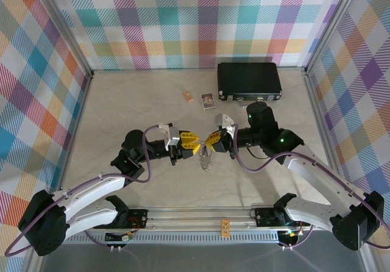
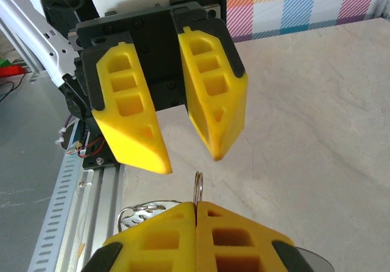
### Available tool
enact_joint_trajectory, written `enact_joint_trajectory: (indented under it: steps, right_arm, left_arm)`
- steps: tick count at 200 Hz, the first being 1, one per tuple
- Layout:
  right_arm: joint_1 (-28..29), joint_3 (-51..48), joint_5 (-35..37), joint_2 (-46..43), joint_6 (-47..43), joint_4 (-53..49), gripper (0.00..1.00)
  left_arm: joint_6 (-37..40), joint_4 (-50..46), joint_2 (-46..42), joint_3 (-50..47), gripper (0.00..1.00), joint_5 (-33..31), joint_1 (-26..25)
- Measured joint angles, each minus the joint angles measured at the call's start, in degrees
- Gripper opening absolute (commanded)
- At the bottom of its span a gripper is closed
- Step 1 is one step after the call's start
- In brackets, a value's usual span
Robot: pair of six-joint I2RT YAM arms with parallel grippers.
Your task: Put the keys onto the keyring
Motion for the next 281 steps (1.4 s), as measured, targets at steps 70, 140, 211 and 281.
enact_joint_trajectory:
  steps: [70, 140, 211, 281]
  right_arm:
    - [0.00, 0.13, -0.07, 0.33, -1.05, -1.16, 0.00]
    - [-0.17, 0.13, 0.22, 0.33, -1.27, -1.33, 0.00]
    - [-0.11, -3.98, 5.66, -6.12, 3.87, 5.53, 0.31]
    - [-0.11, -10.47, 6.91, -9.53, 14.86, 17.00, 0.31]
  left_arm:
    - [0.87, -2.62, 3.91, 2.75, 0.21, 3.21, 0.04]
    - [0.72, -2.49, 5.70, 3.52, 0.00, 5.79, 0.28]
    - [-5.68, 12.11, 7.02, -0.50, 0.00, 3.76, 0.33]
    - [-14.97, 31.28, 11.87, -3.28, 0.00, 0.72, -0.28]
